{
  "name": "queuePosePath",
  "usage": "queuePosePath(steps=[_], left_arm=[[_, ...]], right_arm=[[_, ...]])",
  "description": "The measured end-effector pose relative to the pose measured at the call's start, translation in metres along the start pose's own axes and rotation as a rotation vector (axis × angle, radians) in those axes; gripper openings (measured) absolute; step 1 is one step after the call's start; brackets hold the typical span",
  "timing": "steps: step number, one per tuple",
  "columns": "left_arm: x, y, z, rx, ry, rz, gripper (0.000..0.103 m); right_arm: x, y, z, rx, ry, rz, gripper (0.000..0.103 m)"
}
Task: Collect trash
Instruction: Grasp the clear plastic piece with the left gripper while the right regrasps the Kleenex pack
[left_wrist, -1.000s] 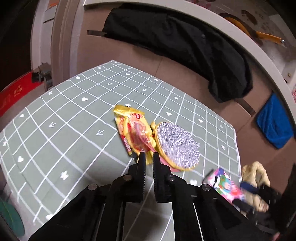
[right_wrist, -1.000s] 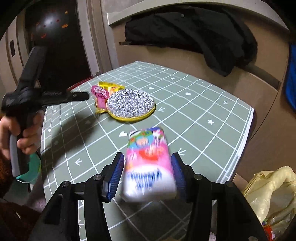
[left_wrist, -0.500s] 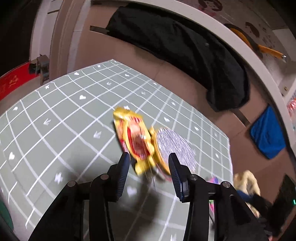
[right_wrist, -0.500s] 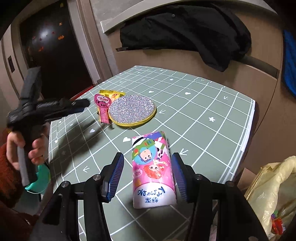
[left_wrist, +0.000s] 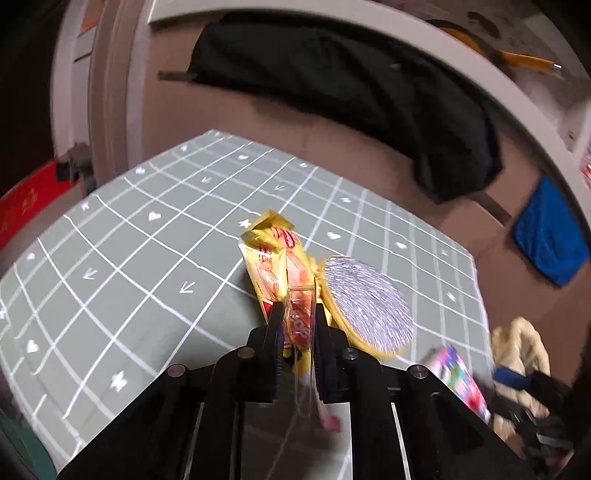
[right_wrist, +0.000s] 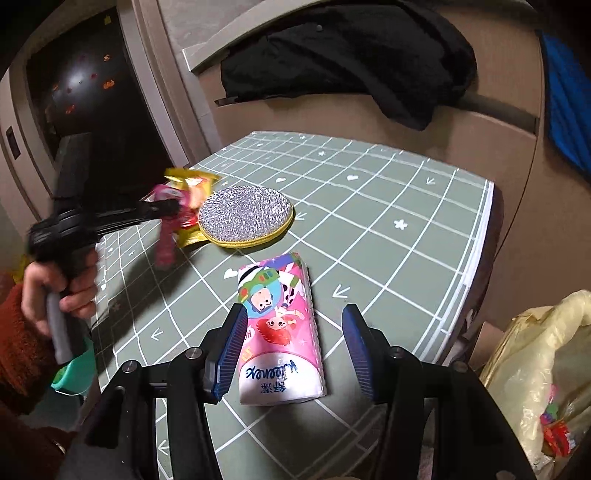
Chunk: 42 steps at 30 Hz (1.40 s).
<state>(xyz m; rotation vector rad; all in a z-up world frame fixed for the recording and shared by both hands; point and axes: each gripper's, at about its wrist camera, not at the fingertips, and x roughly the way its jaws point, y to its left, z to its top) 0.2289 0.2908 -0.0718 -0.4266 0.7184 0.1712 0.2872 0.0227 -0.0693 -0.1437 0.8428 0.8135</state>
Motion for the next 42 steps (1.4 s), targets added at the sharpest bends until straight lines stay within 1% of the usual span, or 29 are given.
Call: queuePosePath(steps=[4, 9, 11, 14, 17, 19, 21, 24, 26, 27, 31, 33, 34, 36, 37, 42], left_arm=[[-0.029, -0.004, -0.008, 0.045, -0.014, -0.014, 0.014], [-0.049, -0.007, -0.015, 0.063, -0.006, -0.058, 0.014], [-0.053, -0.008, -0.018, 0.074, 0.006, -0.082, 0.014], [-0.054, -0.006, -0.022, 0.070, 0.013, -0.079, 0.014], [-0.051, 0.000, -0.026, 0.042, 0.022, -0.075, 0.014], [-0.048, 0.004, -0.027, 0.020, 0.031, -0.070, 0.014], [-0.045, 0.008, -0.028, -0.009, 0.036, -0.073, 0.014], [-0.043, 0.009, -0.027, -0.028, 0.030, -0.070, 0.014], [-0.040, 0.008, -0.026, -0.029, 0.036, -0.073, 0.014], [-0.039, 0.009, -0.025, -0.028, 0.039, -0.073, 0.014], [-0.035, 0.012, -0.027, -0.030, 0.053, -0.066, 0.014], [-0.033, 0.015, -0.028, -0.036, 0.059, -0.061, 0.014], [-0.032, 0.016, -0.029, -0.037, 0.063, -0.059, 0.014], [-0.029, 0.017, -0.030, -0.034, 0.069, -0.060, 0.014], [-0.027, 0.017, -0.031, -0.034, 0.076, -0.063, 0.014], [-0.018, 0.021, -0.037, -0.065, 0.116, -0.093, 0.014]], right_arm=[[0.010, 0.003, 0.002, -0.001, 0.023, 0.028, 0.051], [0.021, 0.016, 0.007, -0.062, 0.035, -0.005, 0.052], [0.021, 0.021, 0.011, -0.091, 0.028, -0.028, 0.052], [0.017, 0.031, 0.019, -0.134, 0.010, -0.037, 0.052], [0.016, 0.040, 0.030, -0.145, 0.012, -0.004, 0.052], [0.022, 0.044, 0.042, -0.129, 0.032, 0.003, 0.052], [0.035, 0.039, 0.057, -0.065, 0.061, 0.010, 0.052], [0.056, 0.024, 0.074, 0.027, 0.066, 0.093, 0.052], [0.071, 0.017, 0.082, 0.069, 0.079, 0.114, 0.050], [0.077, 0.015, 0.085, 0.078, 0.084, 0.122, 0.047], [0.105, 0.009, 0.093, 0.092, 0.117, 0.079, 0.046], [0.118, 0.003, 0.094, 0.108, 0.144, 0.084, 0.045], [0.124, 0.001, 0.094, 0.117, 0.162, 0.101, 0.043], [0.126, 0.001, 0.092, 0.115, 0.165, 0.144, 0.022], [0.122, 0.004, 0.092, 0.102, 0.162, 0.162, 0.018], [0.088, 0.032, 0.090, 0.032, 0.123, 0.236, 0.017]])
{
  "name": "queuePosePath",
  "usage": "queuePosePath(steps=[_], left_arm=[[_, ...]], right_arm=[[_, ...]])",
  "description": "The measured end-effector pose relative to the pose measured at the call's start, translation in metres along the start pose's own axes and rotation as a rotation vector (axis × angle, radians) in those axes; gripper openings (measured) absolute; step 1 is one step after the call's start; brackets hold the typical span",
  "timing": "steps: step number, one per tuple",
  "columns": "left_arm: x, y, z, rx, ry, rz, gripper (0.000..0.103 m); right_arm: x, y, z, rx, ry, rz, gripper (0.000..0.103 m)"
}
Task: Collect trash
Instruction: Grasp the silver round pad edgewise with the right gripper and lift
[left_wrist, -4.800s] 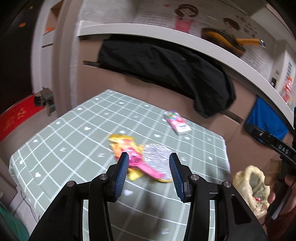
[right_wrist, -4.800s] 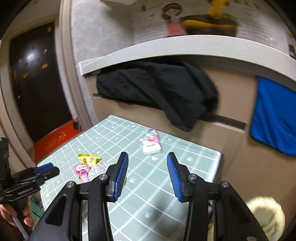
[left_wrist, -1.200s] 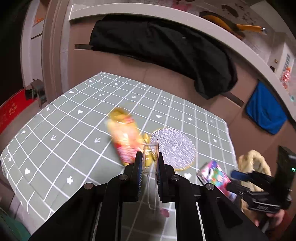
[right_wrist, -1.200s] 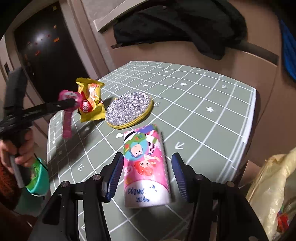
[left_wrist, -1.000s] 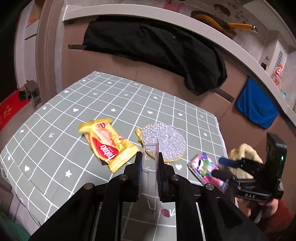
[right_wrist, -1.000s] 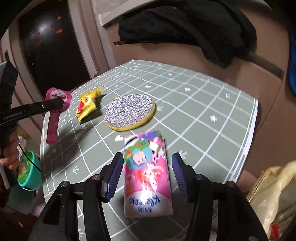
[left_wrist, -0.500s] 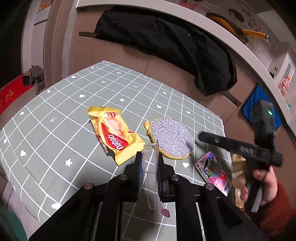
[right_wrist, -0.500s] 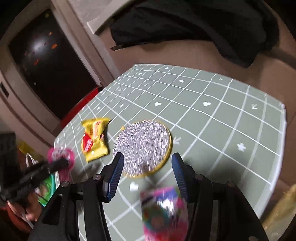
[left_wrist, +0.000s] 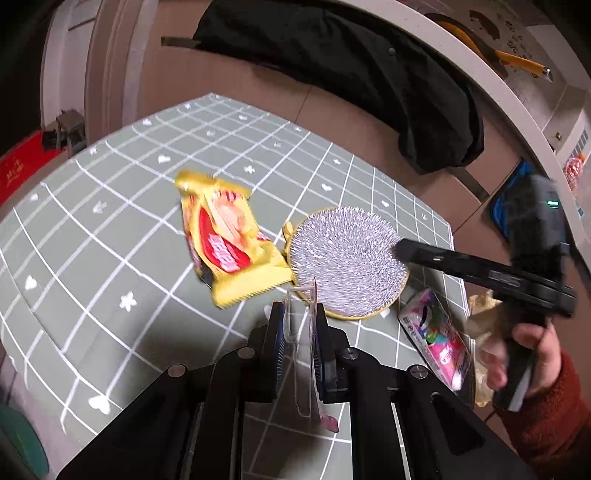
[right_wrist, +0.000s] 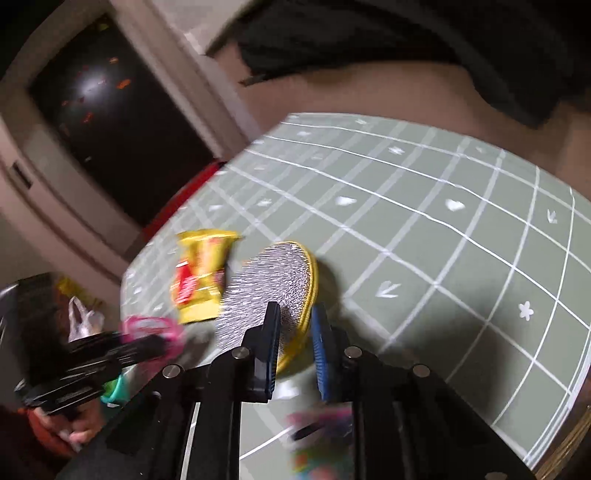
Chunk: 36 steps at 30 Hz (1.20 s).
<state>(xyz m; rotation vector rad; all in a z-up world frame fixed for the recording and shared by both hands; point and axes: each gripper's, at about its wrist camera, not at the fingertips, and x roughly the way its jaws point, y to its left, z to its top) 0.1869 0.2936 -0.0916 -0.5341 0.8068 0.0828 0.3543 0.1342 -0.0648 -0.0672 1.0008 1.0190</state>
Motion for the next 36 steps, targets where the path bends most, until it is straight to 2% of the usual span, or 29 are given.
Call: queuePosePath(steps=[4, 8, 11, 14, 16, 18, 19, 24, 28, 31, 33, 36], left_arm=[[-0.001, 0.004, -0.008, 0.006, 0.004, -0.001, 0.014], [-0.001, 0.010, -0.013, -0.013, 0.009, -0.010, 0.014], [0.001, 0.014, -0.012, -0.024, 0.010, -0.010, 0.014], [0.005, 0.016, -0.011, -0.031, 0.016, -0.008, 0.014], [0.003, 0.013, -0.011, -0.020, 0.010, -0.030, 0.014], [0.002, 0.010, -0.009, 0.011, -0.002, -0.030, 0.014], [0.004, 0.009, -0.008, 0.024, 0.001, -0.024, 0.014], [0.017, 0.013, -0.003, 0.008, 0.038, -0.026, 0.014], [0.018, 0.016, -0.002, 0.013, 0.049, -0.026, 0.015], [0.017, 0.019, -0.003, 0.008, 0.049, -0.025, 0.015], [0.016, 0.023, -0.005, -0.001, 0.047, -0.023, 0.015], [0.014, 0.027, -0.006, -0.010, 0.047, -0.027, 0.015]], right_arm=[[-0.013, 0.033, -0.006, -0.058, -0.007, 0.047, 0.017], [-0.008, 0.062, -0.008, -0.106, -0.005, 0.064, 0.017], [0.011, 0.070, -0.005, -0.106, 0.019, 0.031, 0.029], [0.019, 0.061, -0.002, -0.108, 0.005, -0.074, 0.030], [0.017, 0.043, 0.001, -0.056, 0.006, -0.090, 0.031], [0.017, 0.022, 0.002, 0.024, 0.028, -0.071, 0.044], [0.019, 0.013, 0.002, 0.054, 0.040, -0.064, 0.047], [0.038, -0.010, -0.007, 0.158, 0.102, -0.014, 0.048], [0.048, -0.004, -0.006, 0.139, 0.107, 0.021, 0.048], [0.055, 0.000, -0.003, 0.160, 0.133, 0.084, 0.048], [0.048, 0.006, -0.003, 0.145, 0.107, 0.124, 0.048], [0.039, 0.028, 0.000, 0.062, 0.072, 0.211, 0.031]])
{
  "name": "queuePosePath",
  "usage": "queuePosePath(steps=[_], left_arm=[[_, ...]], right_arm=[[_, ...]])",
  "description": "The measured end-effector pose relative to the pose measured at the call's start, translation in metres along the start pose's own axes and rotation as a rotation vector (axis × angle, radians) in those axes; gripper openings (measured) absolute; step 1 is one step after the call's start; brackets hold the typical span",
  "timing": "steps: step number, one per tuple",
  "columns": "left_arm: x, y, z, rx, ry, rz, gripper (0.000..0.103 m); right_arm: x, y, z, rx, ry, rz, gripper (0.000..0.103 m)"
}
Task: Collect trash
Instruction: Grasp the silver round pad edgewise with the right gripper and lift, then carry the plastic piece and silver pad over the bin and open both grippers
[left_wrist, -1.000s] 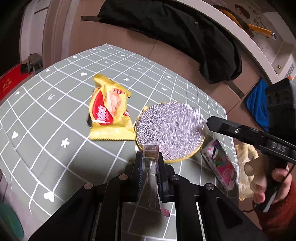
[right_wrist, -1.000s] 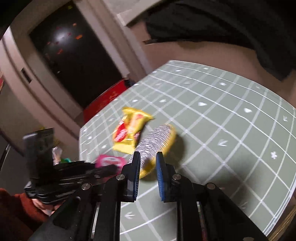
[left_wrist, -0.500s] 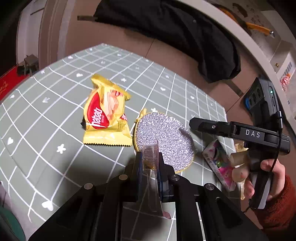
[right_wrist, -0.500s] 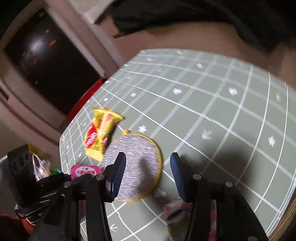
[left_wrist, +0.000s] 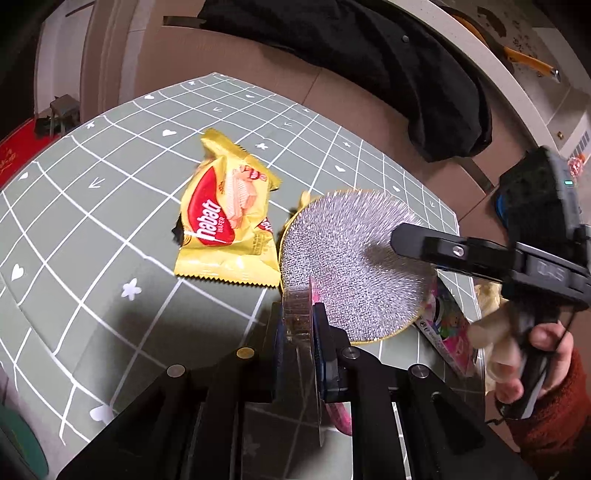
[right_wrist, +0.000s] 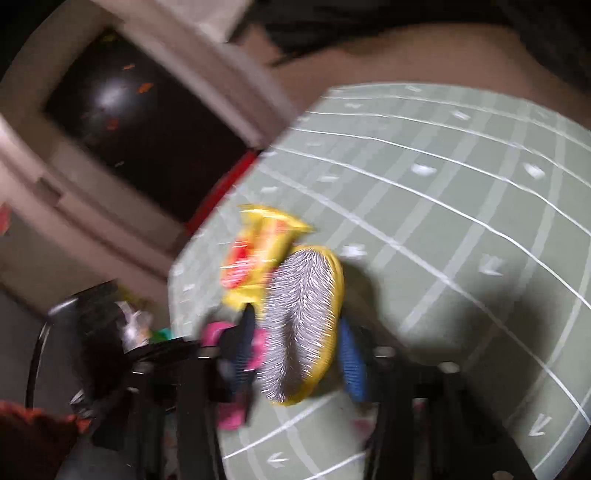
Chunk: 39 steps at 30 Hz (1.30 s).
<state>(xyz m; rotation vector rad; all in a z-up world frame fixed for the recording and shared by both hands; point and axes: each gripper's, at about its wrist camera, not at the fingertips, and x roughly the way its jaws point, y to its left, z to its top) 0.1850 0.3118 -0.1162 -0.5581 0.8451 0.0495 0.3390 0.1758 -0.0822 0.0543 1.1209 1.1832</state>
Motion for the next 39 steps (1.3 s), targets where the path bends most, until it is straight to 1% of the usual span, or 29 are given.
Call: queuePosePath(steps=[1, 4, 5, 6, 7, 10, 12, 17, 21, 25, 27, 28, 32, 35, 39], left_arm=[[-0.002, 0.001, 0.000, 0.003, -0.002, -0.001, 0.015], [-0.005, 0.003, -0.002, 0.001, -0.005, 0.000, 0.015], [-0.007, 0.003, -0.003, -0.007, -0.007, -0.004, 0.015], [-0.009, 0.002, -0.004, -0.013, -0.011, -0.004, 0.015], [-0.012, -0.001, -0.004, -0.007, -0.019, 0.001, 0.014], [-0.023, -0.020, -0.004, 0.044, -0.058, 0.004, 0.014], [-0.029, -0.037, -0.003, 0.079, -0.087, -0.002, 0.014], [-0.051, -0.095, 0.008, 0.185, -0.186, -0.046, 0.014], [-0.066, -0.155, 0.019, 0.270, -0.270, -0.071, 0.014], [-0.073, -0.223, 0.023, 0.367, -0.352, -0.100, 0.014], [-0.073, -0.252, 0.021, 0.405, -0.377, -0.115, 0.014], [-0.072, -0.271, 0.019, 0.431, -0.386, -0.132, 0.014], [-0.065, -0.323, 0.010, 0.492, -0.389, -0.185, 0.014], [-0.059, -0.357, -0.001, 0.539, -0.398, -0.212, 0.014], [-0.046, -0.393, -0.011, 0.580, -0.372, -0.252, 0.014]], right_arm=[[0.003, 0.010, 0.000, -0.032, 0.010, 0.011, 0.031], [0.022, 0.028, -0.005, -0.110, 0.057, -0.043, 0.030], [0.028, 0.029, -0.006, -0.116, 0.070, -0.059, 0.028], [0.031, 0.027, -0.007, -0.115, 0.082, -0.069, 0.022], [0.032, 0.027, -0.008, -0.114, 0.085, -0.078, 0.017], [0.015, 0.029, -0.010, -0.135, 0.034, -0.092, 0.015], [-0.010, 0.032, -0.010, -0.160, -0.026, -0.107, 0.015], [-0.097, 0.054, -0.027, -0.245, -0.220, -0.221, 0.015], [-0.166, 0.064, -0.047, -0.282, -0.362, -0.305, 0.015], [-0.231, 0.062, -0.070, -0.271, -0.489, -0.387, 0.015], [-0.263, 0.059, -0.083, -0.260, -0.551, -0.442, 0.015], [-0.279, 0.058, -0.090, -0.256, -0.582, -0.475, 0.015], [-0.338, 0.052, -0.117, -0.231, -0.673, -0.595, 0.015], [-0.371, 0.044, -0.134, -0.193, -0.710, -0.656, 0.015], [-0.397, 0.025, -0.153, -0.139, -0.736, -0.718, 0.015]])
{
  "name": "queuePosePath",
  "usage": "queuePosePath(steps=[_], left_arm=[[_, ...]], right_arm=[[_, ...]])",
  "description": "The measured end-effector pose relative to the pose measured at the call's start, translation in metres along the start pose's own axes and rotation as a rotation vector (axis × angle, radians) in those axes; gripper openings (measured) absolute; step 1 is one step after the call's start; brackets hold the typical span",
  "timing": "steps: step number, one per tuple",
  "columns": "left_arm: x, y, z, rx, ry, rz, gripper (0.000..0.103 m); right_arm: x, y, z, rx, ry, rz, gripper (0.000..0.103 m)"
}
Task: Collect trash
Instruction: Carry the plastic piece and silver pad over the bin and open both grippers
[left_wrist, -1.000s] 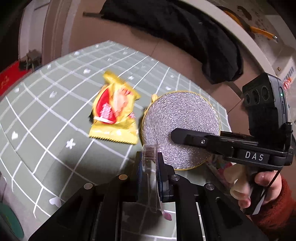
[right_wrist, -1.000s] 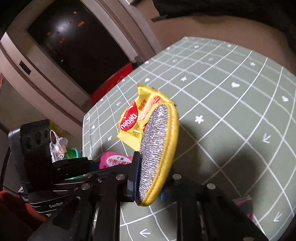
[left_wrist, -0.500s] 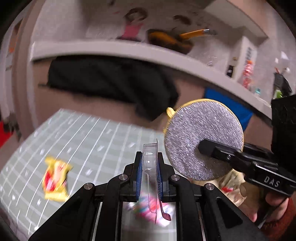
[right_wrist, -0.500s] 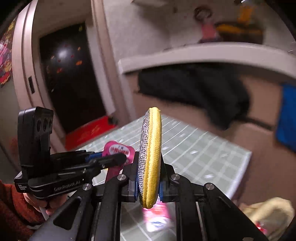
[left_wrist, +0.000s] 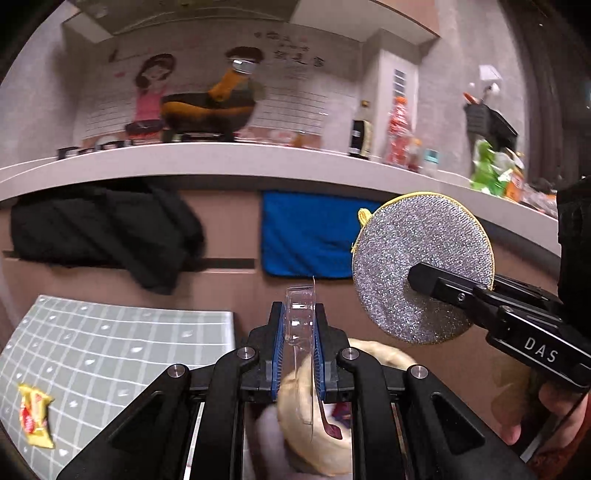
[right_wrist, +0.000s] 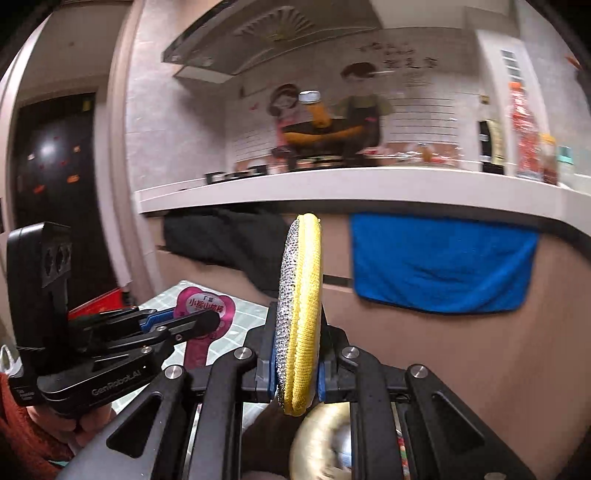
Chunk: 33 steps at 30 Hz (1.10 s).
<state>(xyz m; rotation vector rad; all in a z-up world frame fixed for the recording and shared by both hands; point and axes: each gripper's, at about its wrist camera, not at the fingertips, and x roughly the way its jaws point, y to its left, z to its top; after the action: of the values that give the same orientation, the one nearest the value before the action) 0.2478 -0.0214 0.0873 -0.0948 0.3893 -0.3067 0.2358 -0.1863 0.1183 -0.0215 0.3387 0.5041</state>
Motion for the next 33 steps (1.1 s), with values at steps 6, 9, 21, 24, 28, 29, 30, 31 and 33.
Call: queuePosePath(steps=[6, 9, 21, 24, 28, 29, 30, 31, 33], left_arm=[[0.029, -0.035, -0.004, 0.023, 0.049, -0.059, 0.014], [0.042, -0.043, -0.012, 0.009, 0.074, -0.092, 0.014], [0.098, -0.059, -0.047, -0.022, 0.182, -0.133, 0.014], [0.108, -0.060, -0.053, -0.028, 0.205, -0.129, 0.014], [0.119, -0.059, -0.060, -0.036, 0.232, -0.127, 0.014], [0.121, -0.058, -0.061, -0.038, 0.239, -0.126, 0.014], [0.123, -0.057, -0.063, -0.040, 0.246, -0.125, 0.014], [0.126, -0.056, -0.065, -0.042, 0.255, -0.122, 0.014], [0.130, -0.055, -0.068, -0.044, 0.265, -0.116, 0.014]], right_arm=[[-0.007, -0.034, -0.016, 0.041, 0.016, -0.075, 0.015], [-0.007, -0.048, -0.026, 0.067, 0.037, -0.099, 0.015], [0.011, -0.090, -0.068, 0.135, 0.135, -0.154, 0.015], [0.016, -0.095, -0.075, 0.144, 0.151, -0.159, 0.015], [0.023, -0.102, -0.083, 0.164, 0.170, -0.164, 0.015], [0.026, -0.104, -0.085, 0.169, 0.178, -0.164, 0.015], [0.028, -0.106, -0.087, 0.173, 0.183, -0.165, 0.015], [0.030, -0.107, -0.089, 0.176, 0.190, -0.165, 0.015], [0.036, -0.110, -0.094, 0.183, 0.203, -0.165, 0.015]])
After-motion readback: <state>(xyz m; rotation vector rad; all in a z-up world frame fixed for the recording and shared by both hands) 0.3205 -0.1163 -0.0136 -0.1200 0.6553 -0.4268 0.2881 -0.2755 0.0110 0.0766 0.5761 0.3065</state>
